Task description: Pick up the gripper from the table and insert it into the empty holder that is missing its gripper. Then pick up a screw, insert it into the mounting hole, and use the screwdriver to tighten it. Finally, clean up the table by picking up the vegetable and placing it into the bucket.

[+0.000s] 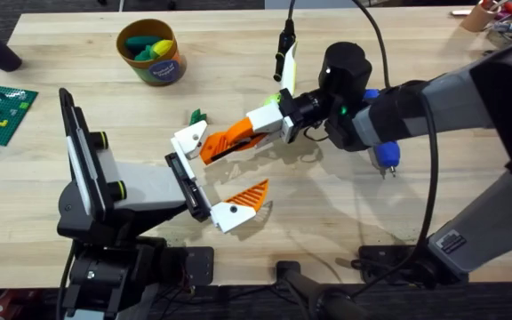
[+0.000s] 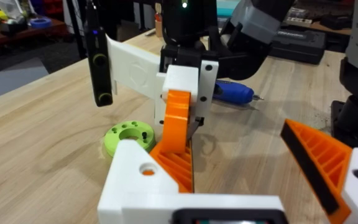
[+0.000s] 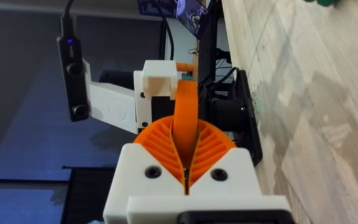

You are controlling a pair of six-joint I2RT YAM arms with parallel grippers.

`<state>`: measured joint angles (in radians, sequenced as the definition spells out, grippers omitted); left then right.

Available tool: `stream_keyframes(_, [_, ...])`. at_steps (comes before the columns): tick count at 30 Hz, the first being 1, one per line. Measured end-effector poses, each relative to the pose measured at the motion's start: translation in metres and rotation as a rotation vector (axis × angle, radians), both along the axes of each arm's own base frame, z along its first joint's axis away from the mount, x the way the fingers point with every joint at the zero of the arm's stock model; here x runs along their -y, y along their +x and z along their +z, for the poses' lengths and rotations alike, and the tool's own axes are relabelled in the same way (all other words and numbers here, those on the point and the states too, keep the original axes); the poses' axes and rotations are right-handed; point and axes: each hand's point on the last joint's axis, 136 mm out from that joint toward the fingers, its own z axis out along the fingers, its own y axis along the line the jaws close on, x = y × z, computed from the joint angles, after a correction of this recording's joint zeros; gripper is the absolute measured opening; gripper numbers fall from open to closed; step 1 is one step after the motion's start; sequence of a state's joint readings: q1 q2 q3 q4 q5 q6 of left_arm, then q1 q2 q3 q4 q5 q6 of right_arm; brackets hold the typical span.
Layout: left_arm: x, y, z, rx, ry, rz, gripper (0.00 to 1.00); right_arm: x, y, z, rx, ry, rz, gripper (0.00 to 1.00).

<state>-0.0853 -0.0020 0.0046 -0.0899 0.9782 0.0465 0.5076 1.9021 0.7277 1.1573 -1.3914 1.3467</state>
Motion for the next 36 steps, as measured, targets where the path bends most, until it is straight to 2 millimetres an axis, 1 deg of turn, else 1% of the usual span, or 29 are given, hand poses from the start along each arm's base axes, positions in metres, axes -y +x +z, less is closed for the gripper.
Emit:
stream_keyframes(11, [0.0, 0.0, 0.001, 0.001, -0.001, 0.001, 0.986, 0.002, 0.001, -0.002, -0.027, -0.013, -0.001, 0.02])
stream_keyframes(14, [0.0, 0.0, 0.001, 0.002, 0.0, 0.001, 0.986, 0.009, 0.005, -0.002, -0.029, -0.011, -0.002, 0.02])
stream_keyframes(19, [0.0, 0.0, 0.001, 0.001, -0.001, 0.001, 0.986, 0.029, 0.021, -0.001, -0.022, -0.003, -0.038, 0.02])
stream_keyframes(22, [0.0, 0.0, 0.001, 0.001, -0.001, 0.001, 0.986, 0.037, 0.028, -0.001, -0.011, 0.003, -0.056, 0.02])
stream_keyframes(27, [0.0, 0.0, 0.001, 0.001, -0.001, 0.001, 0.986, 0.044, 0.029, 0.0, 0.008, 0.014, -0.048, 0.02])
stream_keyframes(32, [0.0, 0.0, 0.001, 0.001, -0.001, 0.001, 0.986, 0.055, 0.032, -0.004, 0.011, 0.016, -0.07, 0.02])
stream_keyframes(36, [0.0, 0.0, 0.001, 0.001, -0.001, 0.001, 0.986, 0.057, 0.025, -0.005, -0.001, 0.012, -0.067, 0.02])
